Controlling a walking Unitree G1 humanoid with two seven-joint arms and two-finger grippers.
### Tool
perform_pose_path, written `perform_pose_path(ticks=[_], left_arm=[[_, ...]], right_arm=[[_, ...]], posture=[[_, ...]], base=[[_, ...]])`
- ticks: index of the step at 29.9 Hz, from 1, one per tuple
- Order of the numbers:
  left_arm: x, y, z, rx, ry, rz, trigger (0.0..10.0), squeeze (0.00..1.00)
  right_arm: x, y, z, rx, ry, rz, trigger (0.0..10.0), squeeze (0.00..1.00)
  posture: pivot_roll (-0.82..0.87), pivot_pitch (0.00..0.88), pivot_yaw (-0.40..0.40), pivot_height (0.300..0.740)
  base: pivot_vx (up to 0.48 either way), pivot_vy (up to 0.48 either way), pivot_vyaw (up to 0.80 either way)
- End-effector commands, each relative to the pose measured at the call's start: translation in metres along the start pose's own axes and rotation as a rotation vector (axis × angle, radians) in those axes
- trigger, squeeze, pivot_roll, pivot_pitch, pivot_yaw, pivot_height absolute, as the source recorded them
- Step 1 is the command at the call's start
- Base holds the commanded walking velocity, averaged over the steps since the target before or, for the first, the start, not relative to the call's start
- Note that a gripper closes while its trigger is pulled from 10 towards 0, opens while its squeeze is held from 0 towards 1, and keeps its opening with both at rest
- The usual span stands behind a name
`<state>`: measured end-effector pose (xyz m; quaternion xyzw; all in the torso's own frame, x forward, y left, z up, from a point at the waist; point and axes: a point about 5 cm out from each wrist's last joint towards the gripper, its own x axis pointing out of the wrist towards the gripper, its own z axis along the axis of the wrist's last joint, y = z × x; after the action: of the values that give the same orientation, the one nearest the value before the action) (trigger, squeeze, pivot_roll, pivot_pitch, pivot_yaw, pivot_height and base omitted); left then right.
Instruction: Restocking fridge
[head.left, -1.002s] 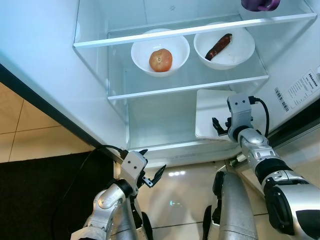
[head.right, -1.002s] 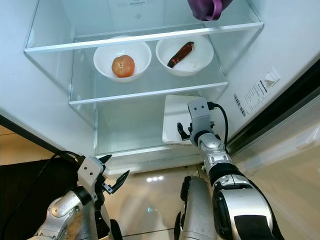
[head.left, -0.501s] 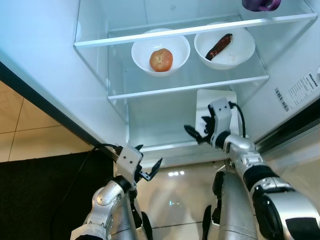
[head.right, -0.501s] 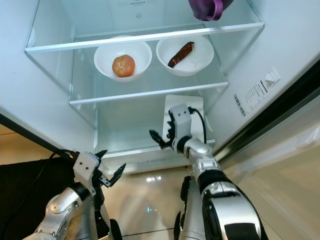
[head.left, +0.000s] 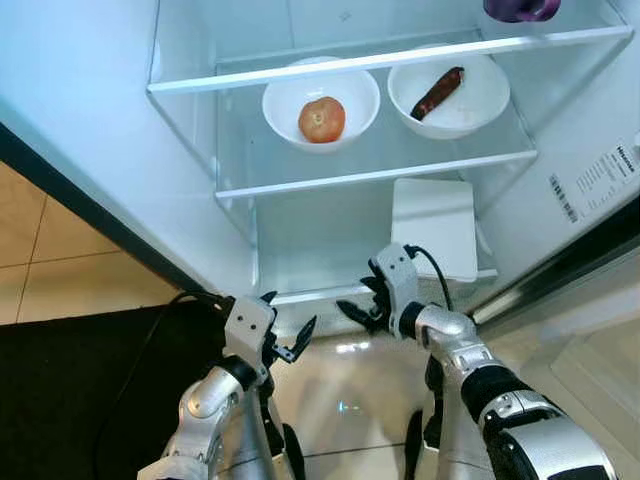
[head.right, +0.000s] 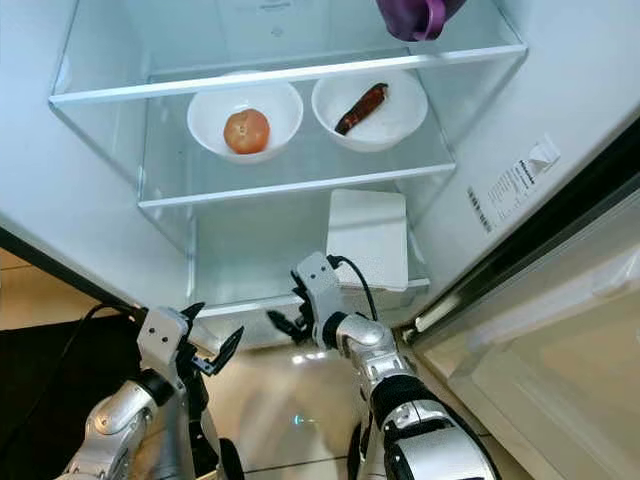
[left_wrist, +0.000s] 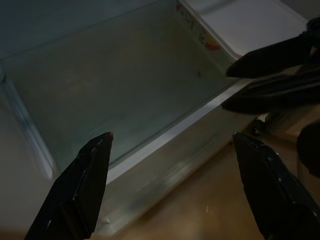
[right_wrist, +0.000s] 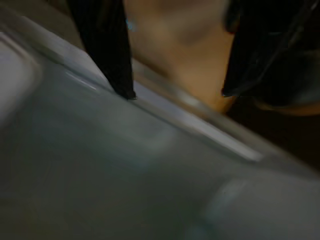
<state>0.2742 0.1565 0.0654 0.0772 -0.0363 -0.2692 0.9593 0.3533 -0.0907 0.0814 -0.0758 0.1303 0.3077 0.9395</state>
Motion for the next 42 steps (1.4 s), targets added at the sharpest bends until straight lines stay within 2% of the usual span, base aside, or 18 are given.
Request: perform_pose_path(ticks=[1, 4, 6, 7, 8, 9, 11, 12, 14, 15, 18, 20, 24, 34, 38, 42], left_arm=[[-0.008, -0.005, -0.010, -0.009, 0.045, -0.014, 10.0, 0.00], [-0.008, -0.007, -0.010, -0.005, 0.047, -0.022, 10.0, 0.00], [-0.008, -0.008, -0.010, -0.002, 0.048, -0.027, 10.0, 0.00], [-0.009, -0.008, -0.009, -0.001, 0.048, -0.029, 10.0, 0.00], [-0.009, -0.008, -0.009, 0.000, 0.048, -0.029, 10.0, 0.00], [-0.009, -0.008, -0.009, 0.001, 0.048, -0.029, 10.0, 0.00], [-0.009, -0.008, -0.009, 0.001, 0.048, -0.029, 10.0, 0.00], [-0.009, -0.008, -0.009, 0.003, 0.048, -0.029, 10.0, 0.00], [-0.009, -0.008, -0.009, 0.003, 0.048, -0.029, 10.0, 0.00], [-0.010, -0.008, -0.009, 0.003, 0.048, -0.029, 10.0, 0.00], [-0.010, -0.010, -0.009, 0.003, 0.049, -0.034, 10.0, 0.00], [-0.010, -0.010, -0.009, 0.003, 0.049, -0.035, 10.0, 0.00], [-0.009, -0.010, -0.008, 0.009, 0.048, -0.041, 10.0, 0.00], [-0.008, -0.009, -0.008, 0.013, 0.047, -0.043, 10.0, 0.00], [-0.007, -0.011, -0.008, 0.013, 0.046, -0.047, 10.0, 0.00], [-0.007, -0.011, -0.008, 0.011, 0.046, -0.046, 10.0, 0.00]], right_arm=[[-0.003, 0.000, -0.017, 0.053, 0.062, -0.060, 0.0, 0.00], [-0.004, -0.005, -0.018, 0.043, 0.081, -0.106, 0.0, 0.00], [-0.008, -0.014, -0.021, 0.015, 0.123, -0.163, 0.0, 0.00], [-0.009, -0.019, -0.021, 0.008, 0.137, -0.189, 0.4, 0.00], [-0.010, -0.021, -0.021, 0.007, 0.143, -0.203, 0.4, 0.00], [-0.012, -0.026, -0.020, 0.005, 0.144, -0.218, 1.9, 0.00], [-0.012, -0.026, -0.020, 0.005, 0.144, -0.218, 1.9, 0.00], [-0.015, -0.037, -0.016, 0.013, 0.142, -0.269, 7.0, 0.00], [-0.016, -0.041, -0.015, 0.017, 0.141, -0.292, 7.0, 0.00], [-0.018, -0.045, -0.013, 0.023, 0.139, -0.318, 10.0, 0.00], [-0.022, -0.056, -0.010, 0.031, 0.138, -0.387, 10.0, 0.00], [-0.023, -0.058, -0.010, 0.032, 0.138, -0.399, 10.0, 0.00], [-0.035, -0.078, -0.009, 0.017, 0.169, -0.552, 10.0, 0.00], [-0.044, -0.092, -0.007, 0.014, 0.183, -0.639, 10.0, 0.00], [-0.039, -0.089, 0.001, 0.060, 0.122, -0.599, 10.0, 0.00], [-0.022, -0.068, 0.020, 0.222, -0.047, -0.371, 10.0, 0.00]], posture=[[0.10, 0.401, 0.020, 0.317], [0.11, 0.402, 0.023, 0.317], [0.11, 0.403, 0.024, 0.317], [0.11, 0.403, 0.024, 0.317], [0.11, 0.403, 0.024, 0.317], [0.11, 0.405, 0.022, 0.317], [0.11, 0.405, 0.022, 0.317], [0.12, 0.405, 0.021, 0.317], [0.12, 0.405, 0.021, 0.317], [0.12, 0.406, 0.021, 0.317], [0.12, 0.406, 0.022, 0.317], [0.12, 0.405, 0.023, 0.317], [0.12, 0.401, 0.025, 0.317], [0.12, 0.391, 0.024, 0.317], [0.12, 0.392, 0.024, 0.317], [0.12, 0.393, 0.024, 0.317]], base=[[0.000, 0.000, 0.00], [0.000, 0.000, 0.00], [0.000, 0.000, 0.00], [0.000, 0.000, 0.00], [0.000, 0.000, 0.00], [0.000, 0.000, 0.00], [0.000, 0.000, 0.00], [0.000, 0.000, 0.00], [0.000, 0.000, 0.00], [0.000, 0.000, 0.00], [0.000, 0.000, 0.00], [0.000, 0.000, 0.00], [0.000, 0.000, 0.00], [0.000, 0.000, 0.00], [0.000, 0.000, 0.00], [0.000, 0.000, 0.00]])
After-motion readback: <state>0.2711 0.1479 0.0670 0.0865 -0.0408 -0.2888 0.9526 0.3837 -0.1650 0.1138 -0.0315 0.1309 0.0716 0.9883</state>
